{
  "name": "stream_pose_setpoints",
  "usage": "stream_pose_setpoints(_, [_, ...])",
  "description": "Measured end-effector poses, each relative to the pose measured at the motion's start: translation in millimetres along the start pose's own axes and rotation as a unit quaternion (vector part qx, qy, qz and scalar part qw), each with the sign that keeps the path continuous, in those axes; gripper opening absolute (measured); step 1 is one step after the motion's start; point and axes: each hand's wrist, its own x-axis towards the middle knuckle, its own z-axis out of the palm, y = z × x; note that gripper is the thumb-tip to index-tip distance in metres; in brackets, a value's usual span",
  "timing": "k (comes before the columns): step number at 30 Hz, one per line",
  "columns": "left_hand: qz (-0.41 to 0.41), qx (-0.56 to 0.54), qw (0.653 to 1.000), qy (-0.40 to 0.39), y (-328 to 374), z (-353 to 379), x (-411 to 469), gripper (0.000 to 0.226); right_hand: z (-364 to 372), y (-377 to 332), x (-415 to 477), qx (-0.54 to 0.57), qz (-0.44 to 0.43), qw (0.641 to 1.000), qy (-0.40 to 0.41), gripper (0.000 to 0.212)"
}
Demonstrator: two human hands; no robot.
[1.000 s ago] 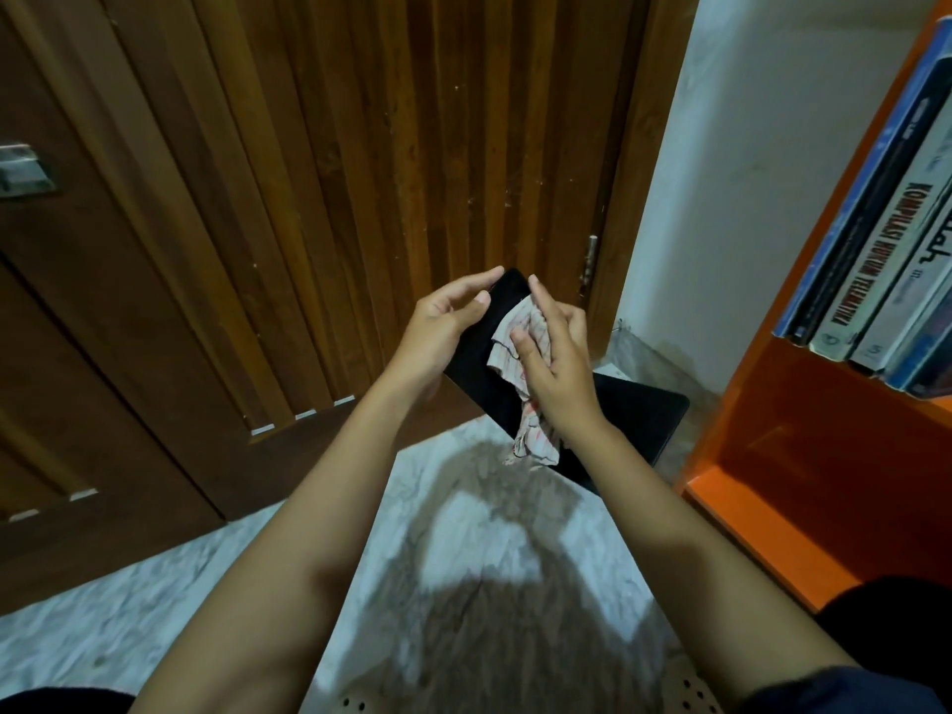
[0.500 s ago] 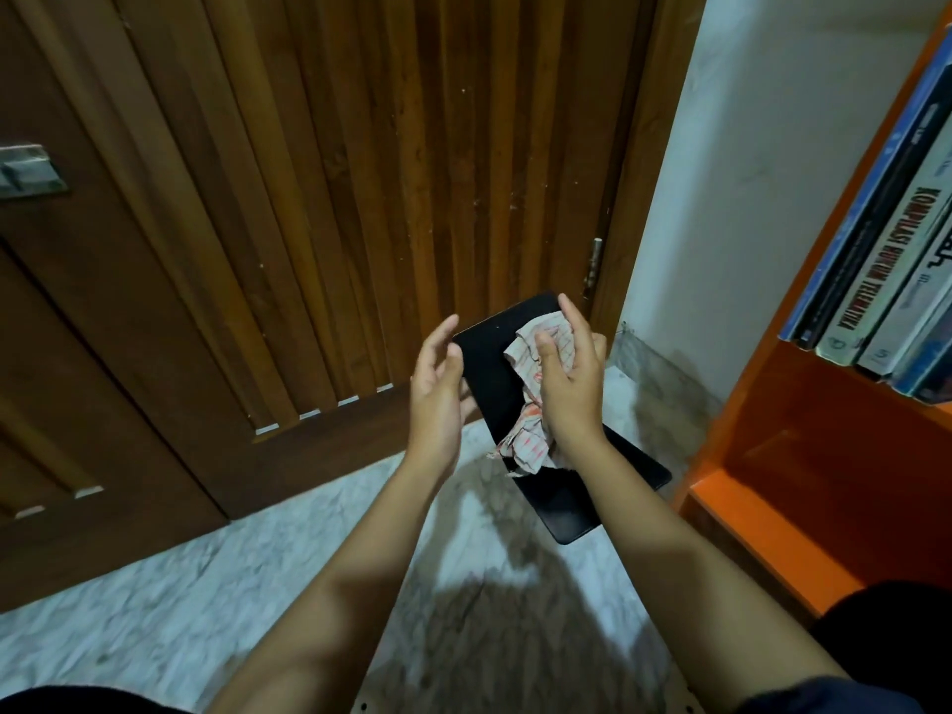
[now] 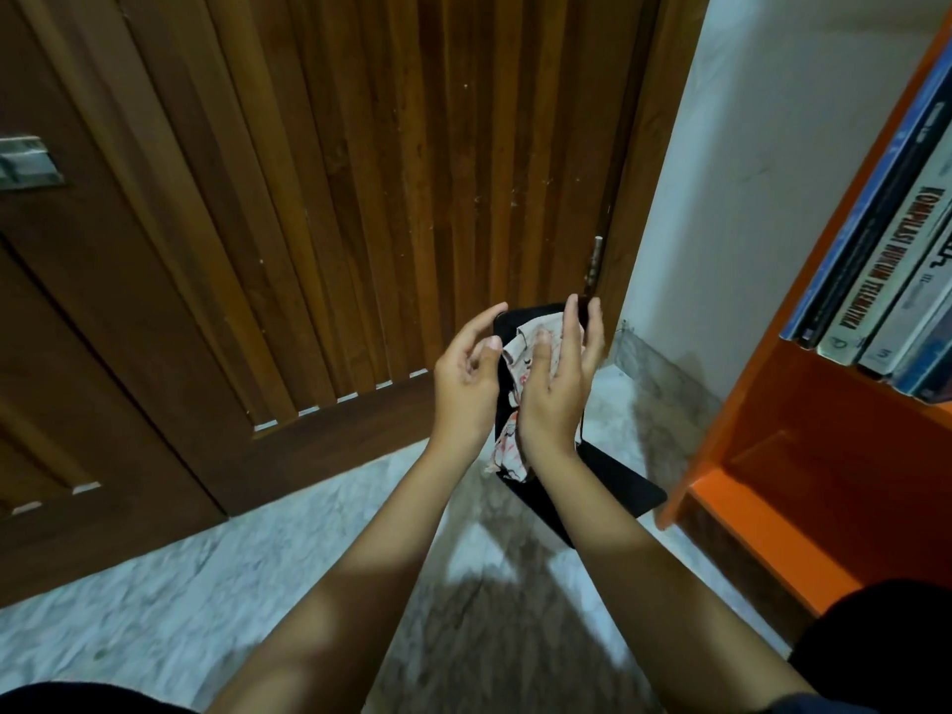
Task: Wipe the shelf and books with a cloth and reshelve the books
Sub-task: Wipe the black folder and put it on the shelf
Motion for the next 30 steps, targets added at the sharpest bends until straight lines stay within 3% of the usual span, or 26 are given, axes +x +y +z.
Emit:
stream_pose_setpoints(6, [0.002,0.012,1.0,0.0,3.3,1.4,-1.1,0.036,3.9,-5.9,13.2,-0.013,-0.069,0.997,-0.026,0.046])
stream_pose_setpoints(14, [0.02,0.017,1.0,0.004,6.3,1.1,3.9,0.035,0.0,-19.2,47.9,-0.021,-0.101,0.995,-0.005,0.029])
stream_pose_setpoints(20, [0.04,-0.002,0.999,0.027,9.1,0.7,6.9,0.033,-11.5,-13.4,61.7,-0.012,-0.01,1.0,0.023,0.03])
stream_pose_setpoints(30, [-0.01,-0.002,0.997,0.071,0.6,-14.1,11.9,0.029,-30.7,6.5,48.8,0.056,0.128,0.984,-0.113,0.032])
